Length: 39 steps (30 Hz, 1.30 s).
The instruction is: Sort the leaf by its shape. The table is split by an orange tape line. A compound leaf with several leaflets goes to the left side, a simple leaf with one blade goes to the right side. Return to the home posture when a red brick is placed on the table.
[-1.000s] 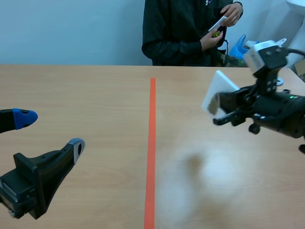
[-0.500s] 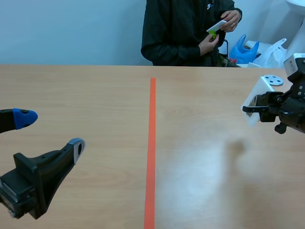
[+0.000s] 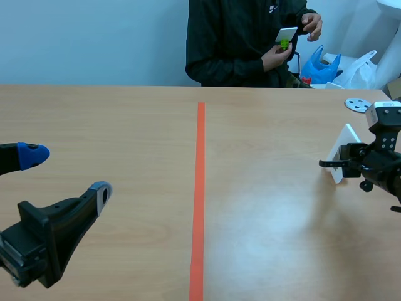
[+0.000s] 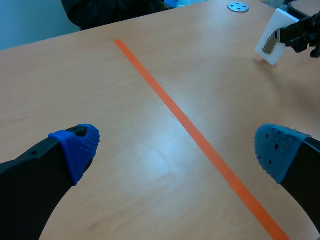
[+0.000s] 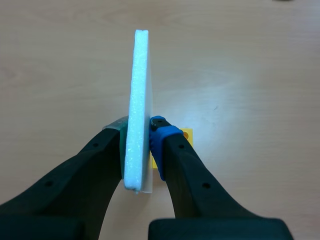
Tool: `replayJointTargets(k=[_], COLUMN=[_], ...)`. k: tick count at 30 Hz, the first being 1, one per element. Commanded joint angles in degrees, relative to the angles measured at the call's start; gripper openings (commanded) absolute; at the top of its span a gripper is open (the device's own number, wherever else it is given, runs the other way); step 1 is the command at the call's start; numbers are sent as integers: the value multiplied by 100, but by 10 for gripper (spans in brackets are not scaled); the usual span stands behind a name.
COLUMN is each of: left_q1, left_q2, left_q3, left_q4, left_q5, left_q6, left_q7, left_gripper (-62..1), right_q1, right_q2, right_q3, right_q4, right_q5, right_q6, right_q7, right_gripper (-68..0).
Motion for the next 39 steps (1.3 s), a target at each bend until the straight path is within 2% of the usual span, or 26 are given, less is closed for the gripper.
replayJointTargets(k=[1, 10, 17, 21, 24, 26, 29, 33, 35, 39], left_q1=[0, -2, 0, 0, 0, 0, 0, -2, -2, -2], left_q2=[44, 44, 44, 44, 44, 44, 44, 44, 44, 44], left_q3=[-31, -31, -31, -31, -31, -31, -31, -31, -31, -31], left_q4=[76, 76, 76, 76, 76, 76, 76, 76, 76, 76], left_q5=[-31, -31, -31, -31, -31, -31, -33, -33, -33, -33], left_q6=[-13, -13, -13, -13, -13, -13, -13, -13, -13, -13], left_q7=[-96, -96, -96, -96, -96, -98, -96, -98, -98, -96], left_gripper=[14, 14, 14, 14, 14, 14, 14, 14, 14, 14], right_q1=[125, 114, 116, 111, 90, -7, -238, -616, -861, -1438], right_q2=[68, 68, 105, 245, 391, 490, 640, 802, 872, 925], right_q3=[-20, -46, -44, -28, 13, 122, 326, 597, 675, 691], right_q4=[160, 131, 205, 509, 870, 1207, 1755, 2509, 2887, 3689], right_q5=[-22, -24, -22, -9, 28, 210, 592, 1058, 1425, 1926], right_q6=[2, 2, 9, 162, 179, 188, 409, 835, 1115, 1384], right_q7=[175, 170, 225, 219, 9, -157, -385, -776, -1086, -1563], right_gripper=[-664, -525, -338, -248, -177, -131, -73, 4, 4, 4])
